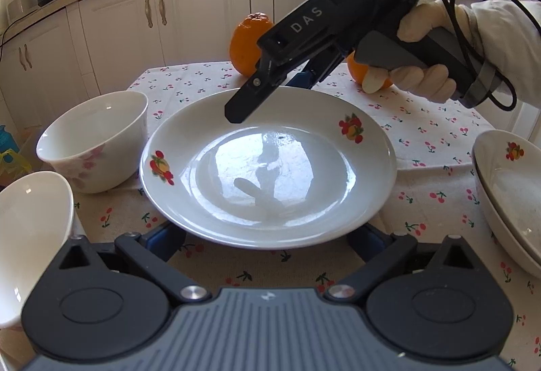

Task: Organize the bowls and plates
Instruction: 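Close the right gripper on the flower-print plate's rim, then lift the flower-print plate with the right gripper toward the plate stack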

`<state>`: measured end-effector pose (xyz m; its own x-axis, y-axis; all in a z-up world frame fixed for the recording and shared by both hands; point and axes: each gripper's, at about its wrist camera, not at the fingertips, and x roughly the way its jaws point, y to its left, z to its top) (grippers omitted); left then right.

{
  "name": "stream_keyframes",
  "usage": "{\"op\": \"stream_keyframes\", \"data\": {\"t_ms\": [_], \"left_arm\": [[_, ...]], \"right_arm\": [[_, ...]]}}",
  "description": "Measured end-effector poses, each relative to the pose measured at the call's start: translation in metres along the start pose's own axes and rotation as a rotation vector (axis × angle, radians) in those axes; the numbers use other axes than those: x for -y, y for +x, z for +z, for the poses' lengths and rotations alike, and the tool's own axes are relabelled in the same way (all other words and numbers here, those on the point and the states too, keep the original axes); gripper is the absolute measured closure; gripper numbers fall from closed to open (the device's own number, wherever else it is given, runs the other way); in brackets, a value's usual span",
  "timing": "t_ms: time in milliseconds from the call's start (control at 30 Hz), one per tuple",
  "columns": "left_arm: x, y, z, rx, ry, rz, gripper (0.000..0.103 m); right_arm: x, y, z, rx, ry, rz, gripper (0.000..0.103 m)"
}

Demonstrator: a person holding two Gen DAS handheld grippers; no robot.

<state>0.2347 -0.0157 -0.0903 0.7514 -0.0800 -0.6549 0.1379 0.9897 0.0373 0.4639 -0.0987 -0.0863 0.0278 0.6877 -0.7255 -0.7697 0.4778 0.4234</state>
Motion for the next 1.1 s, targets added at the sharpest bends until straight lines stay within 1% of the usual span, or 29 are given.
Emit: {"op": "stream_keyframes", "data": {"t_ms": [367, 700, 900, 1100], "left_arm": [[0.000, -0.001, 0.001, -0.010, 0.012, 0.003, 0.004], [0.001, -0.009, 0.001, -0.019, 0.042, -0.015, 0.004], [0.004, -0.022, 0.000, -0.016, 0.069, -0.028, 0.004], [0.009, -0.038, 0.002, -0.005, 0.115, -0.066, 0.004]], "right_arm": [[-0.001, -0.001, -0.001, -0.003, 0.012, -0.002, 0.021], [-0.008, -0.010, -0.009, 0.005, 0.032, -0.007, 0.020], [-0.016, -0.025, -0.018, 0.034, 0.056, -0.009, 0.020], [-0.024, -0.044, -0.035, 0.079, 0.115, -0.026, 0.019]]}}
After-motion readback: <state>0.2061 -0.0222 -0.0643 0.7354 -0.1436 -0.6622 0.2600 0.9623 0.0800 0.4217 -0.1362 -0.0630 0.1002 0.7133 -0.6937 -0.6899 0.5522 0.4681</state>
